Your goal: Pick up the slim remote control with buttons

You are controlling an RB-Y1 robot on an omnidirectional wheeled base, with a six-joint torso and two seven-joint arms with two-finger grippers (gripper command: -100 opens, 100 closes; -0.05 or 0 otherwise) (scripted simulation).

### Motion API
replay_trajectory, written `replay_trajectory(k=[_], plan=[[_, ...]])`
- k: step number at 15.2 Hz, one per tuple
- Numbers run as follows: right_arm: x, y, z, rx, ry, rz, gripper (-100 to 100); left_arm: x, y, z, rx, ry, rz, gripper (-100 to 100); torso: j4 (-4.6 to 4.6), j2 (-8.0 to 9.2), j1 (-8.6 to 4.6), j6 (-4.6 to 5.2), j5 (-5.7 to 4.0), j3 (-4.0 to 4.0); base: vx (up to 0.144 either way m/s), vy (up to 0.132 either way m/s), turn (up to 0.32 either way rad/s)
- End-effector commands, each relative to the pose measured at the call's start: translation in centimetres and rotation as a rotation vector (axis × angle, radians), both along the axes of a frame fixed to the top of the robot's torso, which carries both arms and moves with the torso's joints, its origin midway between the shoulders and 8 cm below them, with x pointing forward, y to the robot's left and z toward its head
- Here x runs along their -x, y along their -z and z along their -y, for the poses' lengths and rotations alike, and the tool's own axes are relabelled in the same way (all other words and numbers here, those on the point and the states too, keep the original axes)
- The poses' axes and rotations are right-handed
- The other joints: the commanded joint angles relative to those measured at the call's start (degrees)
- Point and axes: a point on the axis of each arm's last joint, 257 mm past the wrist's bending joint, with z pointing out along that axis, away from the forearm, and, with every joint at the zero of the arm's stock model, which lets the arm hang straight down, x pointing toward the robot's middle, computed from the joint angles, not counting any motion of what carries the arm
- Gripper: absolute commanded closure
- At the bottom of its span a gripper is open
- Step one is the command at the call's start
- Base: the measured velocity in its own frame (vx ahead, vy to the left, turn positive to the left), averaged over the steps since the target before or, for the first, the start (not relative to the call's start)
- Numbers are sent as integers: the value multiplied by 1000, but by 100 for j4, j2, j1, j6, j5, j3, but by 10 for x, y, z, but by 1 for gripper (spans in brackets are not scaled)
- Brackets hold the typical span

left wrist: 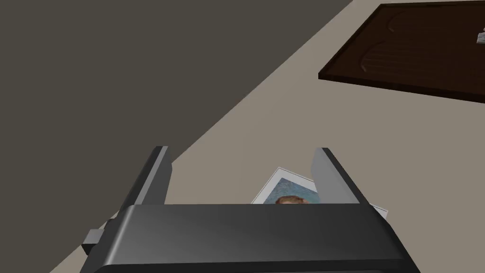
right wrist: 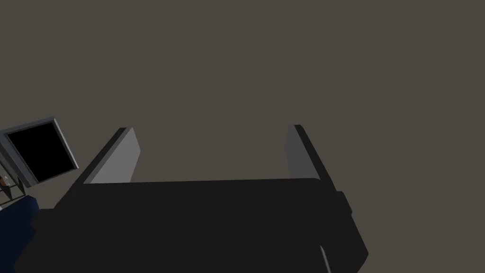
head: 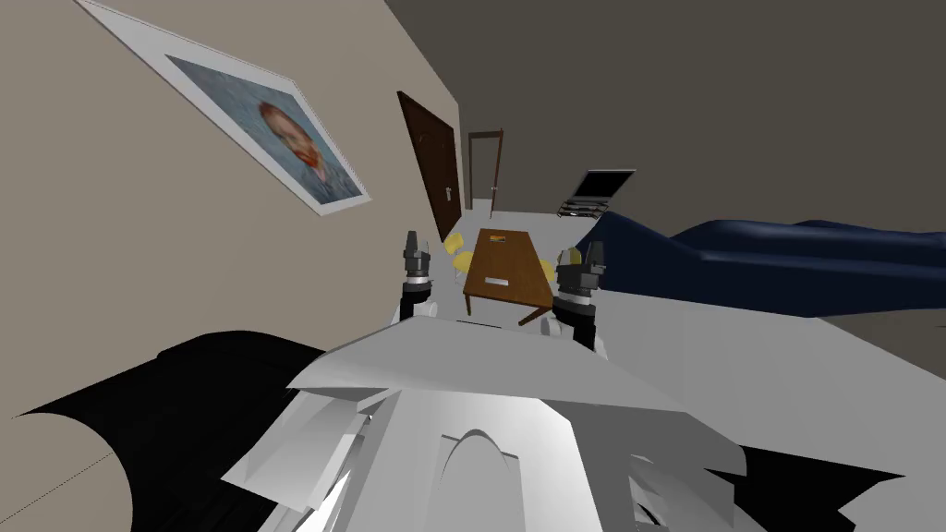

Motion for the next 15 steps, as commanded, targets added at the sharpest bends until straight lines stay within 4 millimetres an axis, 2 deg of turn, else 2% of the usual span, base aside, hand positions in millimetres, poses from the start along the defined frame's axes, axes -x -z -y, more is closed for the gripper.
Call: replay_trajectory(k=[1,2,6,7,9,10,11,12,13,14,15], plan=[[-4,10,-5,60,-15,-28,-100,0,0,0,0,0,0,0,0,0,0,0,0,0,3,6,138],[-4,10,-5,60,-15,-28,-100,0,0,0,0,0,0,0,0,-1,0,-3,0,-1,6,5,150],[-17,48,-14,206,-41,-116,-100,0,0,0,0,0,0,0,-2,-6,0,-5,0,-4,11,7,249],[-17,48,-14,213,-41,-117,-100,0,0,0,0,0,0,0,-2,-8,0,-6,0,-5,13,4,203],[-23,74,-17,299,-56,-171,-100,0,0,0,0,0,0,0,-2,-7,1,-4,0,-4,12,11,274],[-23,77,-17,311,-55,-178,-100,0,0,0,0,0,0,0,-2,-8,3,-7,0,-5,13,8,234],[-26,93,-17,359,-64,-209,-100,0,0,0,0,0,0,0,-2,-8,2,-3,0,-5,12,10,246],[-26,94,-18,365,-63,-213,-100,0,0,0,0,0,0,0,-2,-7,1,-4,0,-4,10,7,187],[-28,111,-17,411,-73,-246,-100,0,0,0,0,0,0,0,-2,-7,1,-2,0,-4,9,10,227],[-28,113,-17,422,-72,-249,-100,0,0,0,0,0,0,0,-2,-6,2,-4,0,-4,8,7,206],[-30,130,-15,467,-82,-284,-100,0,0,0,0,0,0,0,-2,-6,2,-3,0,-4,9,11,280]])
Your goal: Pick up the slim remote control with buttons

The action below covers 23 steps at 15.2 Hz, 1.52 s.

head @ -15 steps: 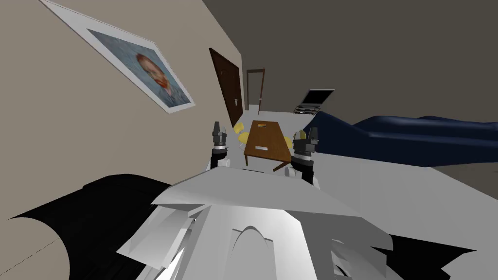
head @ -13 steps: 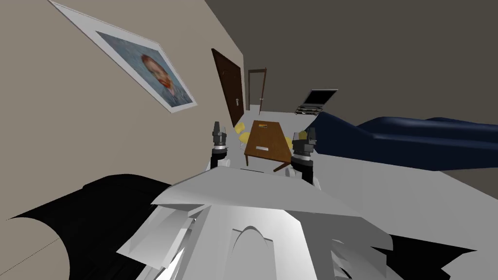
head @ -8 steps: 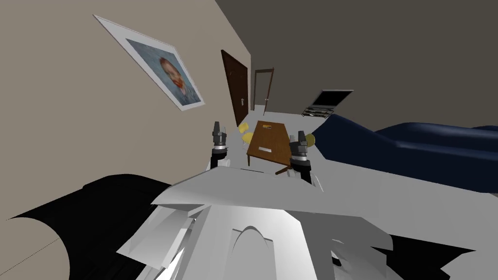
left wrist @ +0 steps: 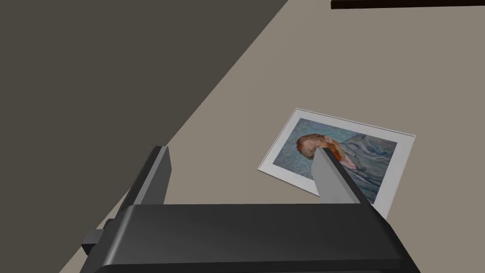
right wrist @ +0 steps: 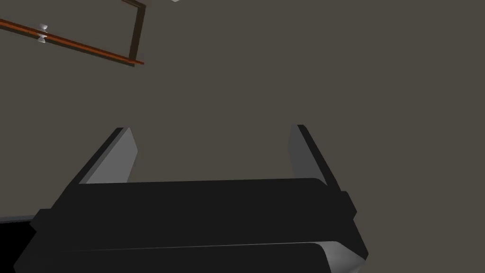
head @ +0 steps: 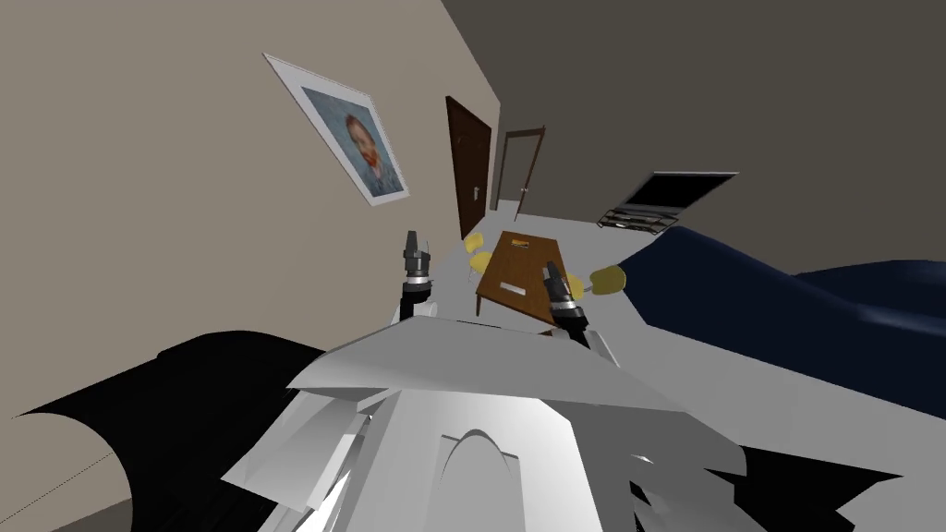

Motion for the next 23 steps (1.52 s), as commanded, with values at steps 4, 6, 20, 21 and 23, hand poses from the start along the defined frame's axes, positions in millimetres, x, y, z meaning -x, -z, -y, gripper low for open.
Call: replay_trajectory(k=[4,6,20,21,23], plan=[[-2,54,5,161,-28,-106,-100,0,0,0,0,0,0,0,0,0,0,2,0,0,10,9,272],[-1,78,11,221,-36,-154,-100,0,0,0,0,0,0,0,0,-1,0,2,0,-1,12,8,296],[25,196,57,557,-101,-403,-100,0,0,0,0,0,0,0,0,1,-1,7,0,0,9,6,223],[27,203,59,576,-102,-417,-100,0,0,0,0,0,0,0,0,1,1,2,0,0,9,8,282],[35,222,72,625,-115,-465,-100,0,0,0,0,0,0,0,0,2,0,6,1,1,8,4,186]])
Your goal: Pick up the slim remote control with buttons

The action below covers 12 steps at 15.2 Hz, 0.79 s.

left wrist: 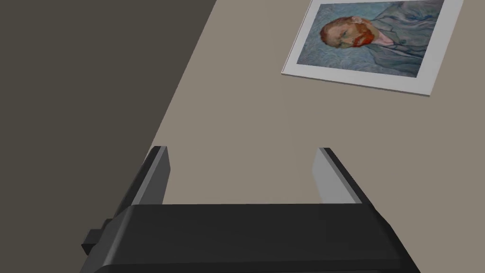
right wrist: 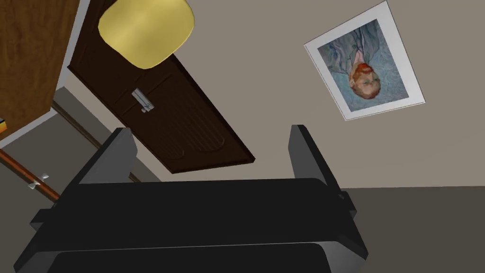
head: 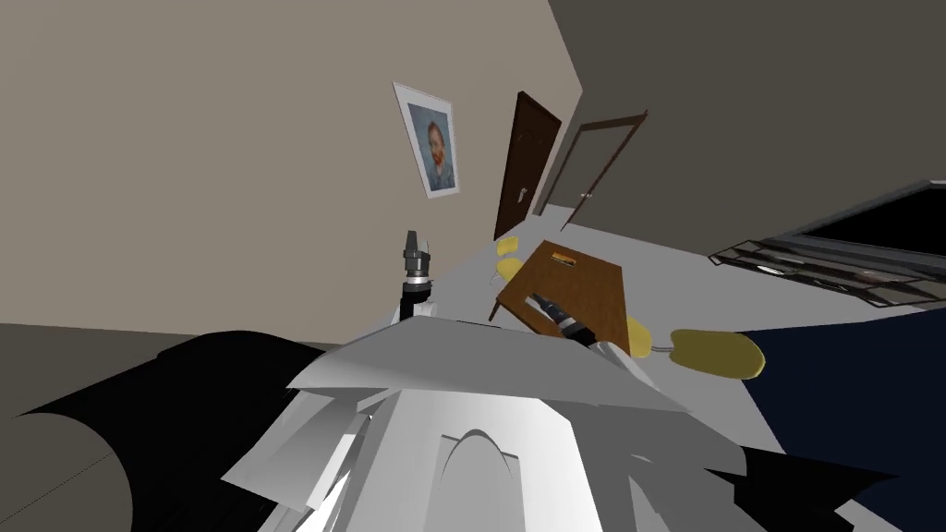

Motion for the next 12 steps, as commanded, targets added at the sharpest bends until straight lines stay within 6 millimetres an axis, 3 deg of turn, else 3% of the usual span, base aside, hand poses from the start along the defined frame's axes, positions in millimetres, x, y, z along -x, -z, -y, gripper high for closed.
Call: replay_trajectory(k=[1,2,4,5,7,8,10,12], plan=[[9,18,10,53,-11,-45,-100,0,0,0,0,0,0,0,0,0,0,0,0,0,10,5,272],[16,32,24,89,-17,-87,-100,0,0,0,0,0,0,0,0,-1,0,1,0,0,12,8,314],[20,41,26,117,-23,-103,-100,0,0,0,0,0,0,0,0,-2,0,2,0,-1,12,4,207],[31,58,43,157,-26,-155,-100,0,0,0,0,0,0,0,0,0,1,4,0,0,8,9,305],[33,62,43,179,-35,-163,-100,0,0,0,0,0,0,0,0,-1,0,1,1,-1,9,1,206],[45,77,59,220,-41,-212,-100,0,0,0,0,0,0,0,0,0,0,6,0,0,10,8,250],[48,82,61,239,-47,-223,-100,0,0,0,0,0,0,0,0,-1,2,1,0,-1,10,3,192],[64,101,80,297,-58,-285,-100,0,0,0,0,0,0,0,0,0,1,1,1,0,9,6,255]])
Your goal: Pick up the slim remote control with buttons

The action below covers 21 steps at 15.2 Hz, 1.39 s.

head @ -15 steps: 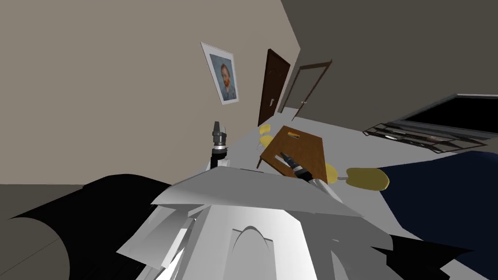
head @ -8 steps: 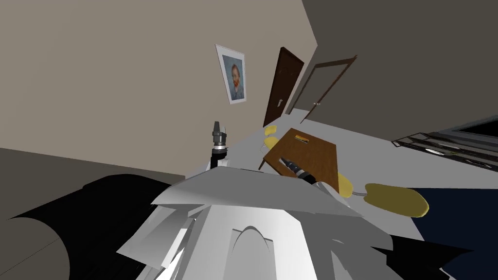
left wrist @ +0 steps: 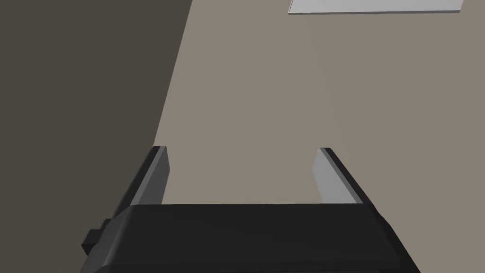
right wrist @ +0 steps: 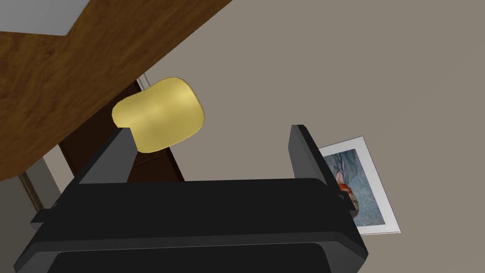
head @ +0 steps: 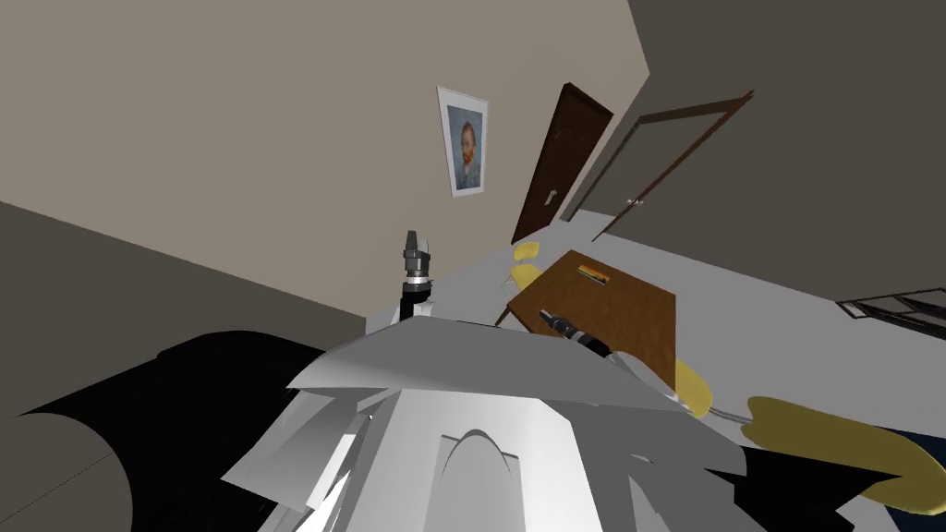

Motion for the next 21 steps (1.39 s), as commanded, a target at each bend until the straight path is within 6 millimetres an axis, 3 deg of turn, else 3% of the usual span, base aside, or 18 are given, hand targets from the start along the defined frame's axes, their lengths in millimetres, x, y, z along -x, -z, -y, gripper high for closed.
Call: replay_trajectory(k=[1,2,3,4,6,7,9,10,11,12,14,15,16,17,19,20,21], plan=[[7,8,11,25,-2,-28,-100,0,0,0,0,0,0,0,0,0,0,0,0,0,7,0,101],[20,20,27,70,-13,-75,-100,0,0,0,0,0,0,0,0,1,-1,3,0,0,7,9,292],[24,25,31,81,-12,-89,-100,0,0,0,0,0,0,0,0,0,0,-4,0,0,9,6,309],[39,37,50,111,-5,-142,-100,0,0,0,0,0,0,0,0,-1,0,-2,1,0,12,7,361],[42,40,51,134,-21,-152,-100,0,0,0,0,0,0,0,0,-2,-1,-1,1,-1,12,-1,182],[59,51,70,168,-18,-207,-100,0,0,0,0,0,0,0,0,-1,-1,3,0,0,10,8,219],[62,53,71,183,-29,-214,-100,0,0,0,0,0,0,0,0,-1,1,-2,1,-1,8,4,202],[80,63,89,219,-28,-270,-100,0,0,0,0,0,0,0,0,0,1,3,1,0,6,8,253],[82,65,90,230,-36,-276,-100,0,0,0,0,0,0,0,0,0,1,-2,1,0,7,5,259],[100,72,108,255,-29,-328,-100,0,0,0,0,0,0,0,0,0,1,-1,1,0,9,7,291],[103,75,109,273,-42,-337,-100,0,0,0,0,0,0,0,0,-1,1,0,1,0,10,1,171],[122,82,126,302,-40,-392,-100,0,0,0,0,0,0,0,0,0,1,3,1,0,8,8,247],[124,83,127,312,-48,-398,-100,0,0,0,0,0,0,0,0,1,2,-1,1,0,7,6,261],[142,88,142,334,-42,-449,-100,0,0,0,0,0,0,0,1,0,2,-1,1,0,8,10,308],[145,90,143,347,-53,-457,-100,0,0,0,0,0,0,0,0,0,3,0,2,0,8,3,146],[165,95,158,374,-54,-512,-100,0,0,0,0,0,0,0,0,1,2,4,1,1,7,7,170],[166,95,159,379,-58,-514,-100,0,0,0,0,0,0,0,1,1,3,1,1,1,7,7,198]])
